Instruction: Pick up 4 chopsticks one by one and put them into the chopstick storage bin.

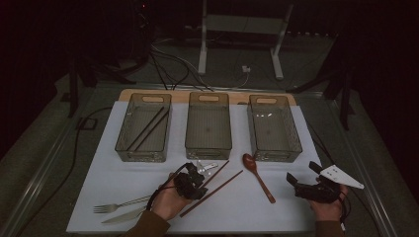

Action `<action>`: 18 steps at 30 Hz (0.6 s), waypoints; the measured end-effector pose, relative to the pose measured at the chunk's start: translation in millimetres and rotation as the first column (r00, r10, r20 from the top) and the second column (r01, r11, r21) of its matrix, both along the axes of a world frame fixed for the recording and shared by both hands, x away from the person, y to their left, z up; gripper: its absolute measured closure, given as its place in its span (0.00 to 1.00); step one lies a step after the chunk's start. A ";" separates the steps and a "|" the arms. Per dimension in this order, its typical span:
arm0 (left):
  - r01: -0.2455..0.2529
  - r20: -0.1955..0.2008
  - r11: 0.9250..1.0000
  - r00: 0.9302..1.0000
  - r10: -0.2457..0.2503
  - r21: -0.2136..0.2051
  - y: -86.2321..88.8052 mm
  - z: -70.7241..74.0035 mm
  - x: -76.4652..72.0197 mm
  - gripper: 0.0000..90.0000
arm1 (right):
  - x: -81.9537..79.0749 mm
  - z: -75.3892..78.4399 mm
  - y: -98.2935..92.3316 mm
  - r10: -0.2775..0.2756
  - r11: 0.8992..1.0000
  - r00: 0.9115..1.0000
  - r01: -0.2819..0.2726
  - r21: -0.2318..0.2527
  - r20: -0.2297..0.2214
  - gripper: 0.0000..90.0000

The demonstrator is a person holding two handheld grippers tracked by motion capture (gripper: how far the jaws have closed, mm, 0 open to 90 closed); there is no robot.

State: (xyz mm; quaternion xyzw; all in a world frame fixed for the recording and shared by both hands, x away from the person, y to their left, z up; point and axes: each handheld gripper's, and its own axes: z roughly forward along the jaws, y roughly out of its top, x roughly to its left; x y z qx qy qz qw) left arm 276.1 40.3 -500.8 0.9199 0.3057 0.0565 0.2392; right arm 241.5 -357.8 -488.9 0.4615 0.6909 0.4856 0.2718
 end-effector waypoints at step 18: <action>-0.023 0.011 0.999 1.000 0.022 0.032 -3.1 -0.7 -0.3 0.95 | 0.2 -0.1 0.4 0.003 1.000 1.000 -0.003 -0.002 -0.003 0.00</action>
